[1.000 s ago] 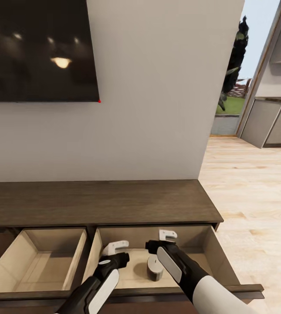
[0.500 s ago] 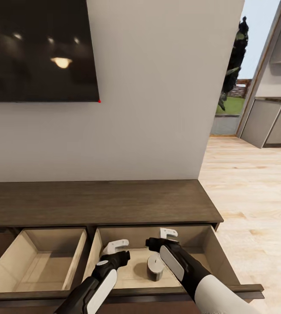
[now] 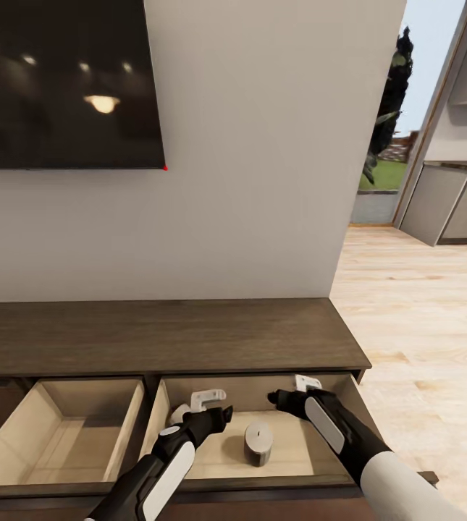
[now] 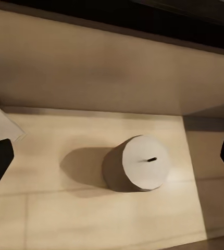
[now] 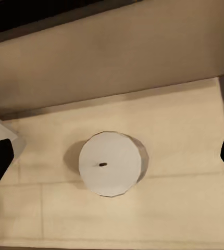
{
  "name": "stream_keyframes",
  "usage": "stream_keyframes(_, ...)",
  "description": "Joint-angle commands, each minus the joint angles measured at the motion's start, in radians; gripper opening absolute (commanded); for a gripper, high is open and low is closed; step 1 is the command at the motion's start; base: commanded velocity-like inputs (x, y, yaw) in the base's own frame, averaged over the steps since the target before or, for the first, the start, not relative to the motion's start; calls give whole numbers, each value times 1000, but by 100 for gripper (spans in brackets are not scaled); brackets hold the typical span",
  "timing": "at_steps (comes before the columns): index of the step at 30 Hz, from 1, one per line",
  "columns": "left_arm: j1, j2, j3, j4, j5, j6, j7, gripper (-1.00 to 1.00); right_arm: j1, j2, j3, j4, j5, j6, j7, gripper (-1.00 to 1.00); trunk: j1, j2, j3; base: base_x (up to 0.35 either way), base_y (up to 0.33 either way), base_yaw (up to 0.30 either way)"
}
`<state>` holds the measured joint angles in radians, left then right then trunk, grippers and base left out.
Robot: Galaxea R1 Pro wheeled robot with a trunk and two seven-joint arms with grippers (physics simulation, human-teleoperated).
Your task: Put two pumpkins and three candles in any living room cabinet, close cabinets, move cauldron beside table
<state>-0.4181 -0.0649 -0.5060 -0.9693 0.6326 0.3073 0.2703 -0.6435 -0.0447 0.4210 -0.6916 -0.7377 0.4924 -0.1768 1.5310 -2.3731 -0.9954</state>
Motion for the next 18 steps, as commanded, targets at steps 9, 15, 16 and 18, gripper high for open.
stream_keyframes(9,-1,0,1,-2,7,0,13,100,-2,-5,-5,-4,-14,11,-163,100,0,0,-1,0,0,0)
stream_keyframes(15,-1,0,1,-2,7,-1,32,100,-2,-4,-4,0,-10,14,-193,100,0,0,-1,0,0,0)
stream_keyframes(16,-1,-1,1,-2,7,-1,41,100,-2,-4,-4,1,-10,17,-194,100,4,-7,-4,0,0,0)
stream_keyframes(18,-1,-1,1,-2,7,-1,61,100,-4,-3,-3,3,-9,23,-197,100,11,-21,-10,0,0,0)
